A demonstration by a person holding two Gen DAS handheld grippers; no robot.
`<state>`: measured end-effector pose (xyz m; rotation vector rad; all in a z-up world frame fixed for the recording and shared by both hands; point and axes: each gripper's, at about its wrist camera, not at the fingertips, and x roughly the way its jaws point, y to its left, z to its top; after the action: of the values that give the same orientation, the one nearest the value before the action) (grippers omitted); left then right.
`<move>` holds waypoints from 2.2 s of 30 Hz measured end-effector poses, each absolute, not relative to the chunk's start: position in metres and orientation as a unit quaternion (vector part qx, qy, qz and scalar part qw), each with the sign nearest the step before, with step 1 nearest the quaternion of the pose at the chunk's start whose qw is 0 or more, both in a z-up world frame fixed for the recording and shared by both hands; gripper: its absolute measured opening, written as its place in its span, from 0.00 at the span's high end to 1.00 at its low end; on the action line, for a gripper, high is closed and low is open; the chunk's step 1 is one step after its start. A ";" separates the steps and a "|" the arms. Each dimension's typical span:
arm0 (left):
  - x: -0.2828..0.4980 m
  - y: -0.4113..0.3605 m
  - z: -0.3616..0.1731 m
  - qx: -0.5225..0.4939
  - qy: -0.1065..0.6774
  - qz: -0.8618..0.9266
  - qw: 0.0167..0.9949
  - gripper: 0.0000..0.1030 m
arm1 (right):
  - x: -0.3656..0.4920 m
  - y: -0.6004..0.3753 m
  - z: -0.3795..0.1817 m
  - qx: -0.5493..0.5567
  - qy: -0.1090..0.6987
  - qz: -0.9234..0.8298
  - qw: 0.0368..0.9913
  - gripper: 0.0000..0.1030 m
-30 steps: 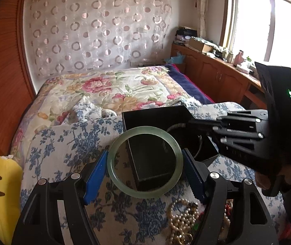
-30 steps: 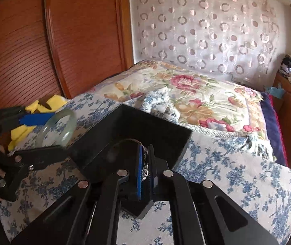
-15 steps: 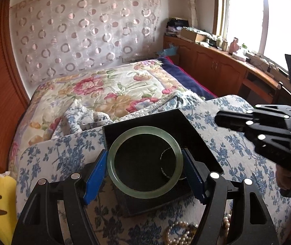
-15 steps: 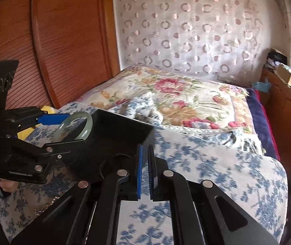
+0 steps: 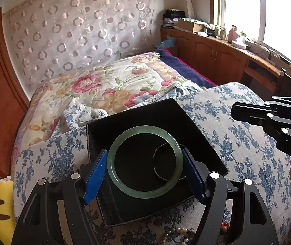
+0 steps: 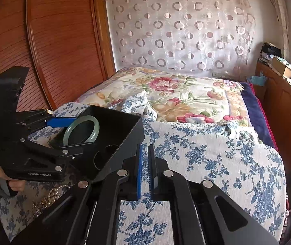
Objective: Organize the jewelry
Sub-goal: 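Lower the jade bangle into the black box while the right tool drops the metal bangle in, then move the left tool over the silver flower hair combs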
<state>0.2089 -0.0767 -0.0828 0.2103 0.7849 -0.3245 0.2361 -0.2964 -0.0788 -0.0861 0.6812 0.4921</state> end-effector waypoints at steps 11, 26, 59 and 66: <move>0.187 -0.066 -0.068 0.082 0.357 -0.159 0.917 0.27 | 0.213 -0.301 -0.077 -0.039 0.323 0.233 0.916 0.94; 0.111 -0.036 -0.070 0.054 0.350 -0.157 0.922 0.27 | 0.145 -0.298 -0.086 -0.036 0.330 0.236 0.913 0.94; 0.050 -0.058 -0.132 0.069 0.431 -0.178 0.882 0.26 | 0.057 -0.318 -0.142 -0.036 0.380 0.221 0.898 0.89; 0.054 -0.060 -0.132 0.062 0.433 -0.179 0.881 0.26 | 0.055 -0.318 -0.141 -0.036 0.373 0.225 0.900 0.89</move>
<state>0.0541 -0.0598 -0.1320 0.1283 0.9029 -0.3731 0.0549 -0.3179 -0.1411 -0.0752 0.7721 0.4647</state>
